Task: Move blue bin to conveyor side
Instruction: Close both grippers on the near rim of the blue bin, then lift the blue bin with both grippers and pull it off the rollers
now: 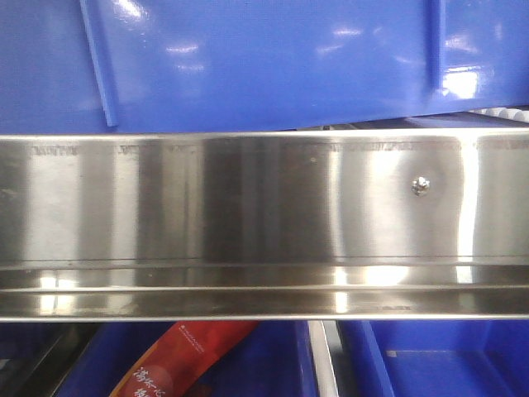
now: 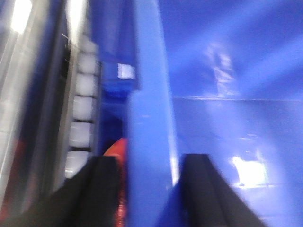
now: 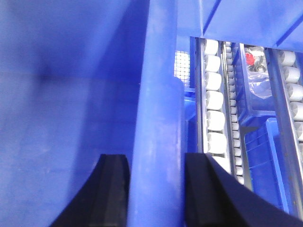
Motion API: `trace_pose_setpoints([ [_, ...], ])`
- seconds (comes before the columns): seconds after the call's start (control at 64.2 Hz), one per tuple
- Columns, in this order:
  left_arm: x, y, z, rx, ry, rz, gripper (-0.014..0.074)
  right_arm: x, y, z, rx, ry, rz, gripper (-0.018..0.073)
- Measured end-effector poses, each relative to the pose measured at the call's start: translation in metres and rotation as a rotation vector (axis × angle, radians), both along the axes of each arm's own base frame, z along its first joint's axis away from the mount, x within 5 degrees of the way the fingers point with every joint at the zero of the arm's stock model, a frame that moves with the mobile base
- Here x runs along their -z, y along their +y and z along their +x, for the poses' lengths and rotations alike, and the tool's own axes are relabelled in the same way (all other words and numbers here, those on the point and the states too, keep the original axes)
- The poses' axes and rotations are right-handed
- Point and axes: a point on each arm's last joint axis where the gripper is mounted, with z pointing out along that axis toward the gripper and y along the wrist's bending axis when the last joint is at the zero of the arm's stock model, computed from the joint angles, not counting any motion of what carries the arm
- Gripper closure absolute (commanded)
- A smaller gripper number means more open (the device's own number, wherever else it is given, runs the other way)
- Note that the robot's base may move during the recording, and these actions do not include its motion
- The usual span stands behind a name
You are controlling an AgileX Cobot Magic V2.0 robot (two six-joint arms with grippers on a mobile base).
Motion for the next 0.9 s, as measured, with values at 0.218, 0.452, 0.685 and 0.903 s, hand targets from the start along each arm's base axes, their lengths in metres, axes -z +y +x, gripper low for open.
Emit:
trace_pose_setpoints([
  [0.218, -0.0001, -0.0003, 0.0, 0.0, 0.0, -0.004, 0.0445, 0.0011, 0.0005, 0.0017, 0.002, 0.002, 0.001, 0.0648],
  [0.452, 0.0, -0.0002, 0.0, 0.0, 0.0, -0.003, 0.0412, 0.0019, 0.0009, 0.0034, 0.002, 0.004, 0.0, 0.0648],
  [0.685, 0.002, -0.0004, 0.0003, 0.003, 0.015, -0.005, 0.025, 0.0026, 0.0011, 0.0041, 0.001, 0.003, 0.0, 0.0648],
  [0.903, 0.004, -0.0013, 0.0002, 0.008, 0.031, -0.005, 0.0287, 0.003, 0.0013, 0.0047, 0.001, 0.002, 0.0, 0.0648],
])
